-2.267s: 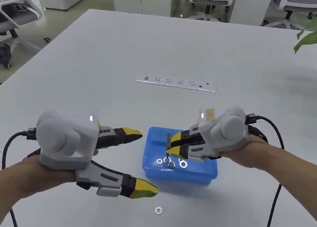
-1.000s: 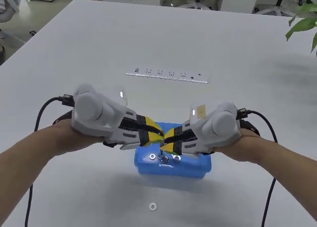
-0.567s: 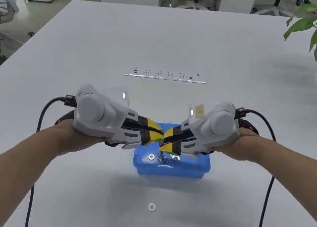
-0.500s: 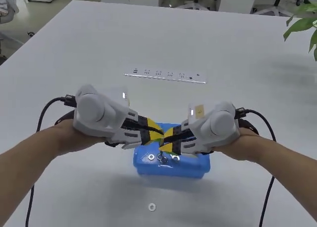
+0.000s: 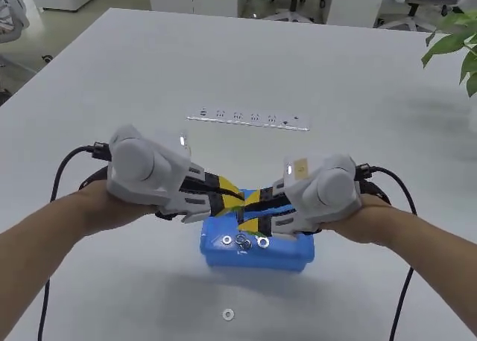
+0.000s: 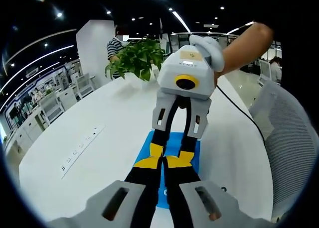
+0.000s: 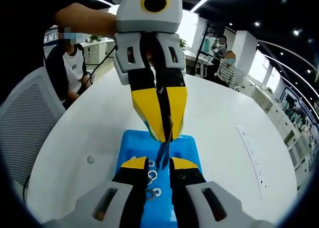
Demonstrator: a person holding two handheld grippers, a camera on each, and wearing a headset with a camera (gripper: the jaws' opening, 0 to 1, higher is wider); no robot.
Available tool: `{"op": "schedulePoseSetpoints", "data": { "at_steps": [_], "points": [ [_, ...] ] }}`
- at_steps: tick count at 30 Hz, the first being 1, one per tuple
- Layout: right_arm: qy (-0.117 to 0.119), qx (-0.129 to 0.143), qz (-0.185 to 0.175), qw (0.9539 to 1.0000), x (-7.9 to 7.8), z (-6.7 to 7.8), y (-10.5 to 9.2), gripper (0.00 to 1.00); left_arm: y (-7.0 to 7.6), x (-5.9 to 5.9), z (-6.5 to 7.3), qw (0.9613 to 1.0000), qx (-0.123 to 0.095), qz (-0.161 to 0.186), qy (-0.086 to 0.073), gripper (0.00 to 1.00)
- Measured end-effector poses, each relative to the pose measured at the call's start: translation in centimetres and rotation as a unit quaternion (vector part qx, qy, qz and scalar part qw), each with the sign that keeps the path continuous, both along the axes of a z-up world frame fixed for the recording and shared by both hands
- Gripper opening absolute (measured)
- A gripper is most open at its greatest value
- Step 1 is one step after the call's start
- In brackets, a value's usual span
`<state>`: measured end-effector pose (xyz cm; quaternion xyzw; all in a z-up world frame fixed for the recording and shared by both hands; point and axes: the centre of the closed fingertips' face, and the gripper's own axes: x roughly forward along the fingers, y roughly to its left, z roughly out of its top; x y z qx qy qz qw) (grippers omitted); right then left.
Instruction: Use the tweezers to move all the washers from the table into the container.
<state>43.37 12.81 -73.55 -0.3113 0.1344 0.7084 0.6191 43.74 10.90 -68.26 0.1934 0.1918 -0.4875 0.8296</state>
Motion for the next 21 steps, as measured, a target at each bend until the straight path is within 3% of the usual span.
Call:
{"op": "schedulePoseSetpoints", "data": {
  "at_steps": [16,21],
  "points": [
    [-0.002,0.012,-0.038,0.9992,-0.1,2.0,-2.5,0.31,0.2,-0.8,2.0,0.9998,-0.008,0.017,-0.003,0.06],
    [0.004,0.016,-0.059,0.9981,-0.3,2.5,-3.7,0.36,0.2,-1.0,2.3,0.9996,-0.01,0.028,0.004,0.06]
  ]
}}
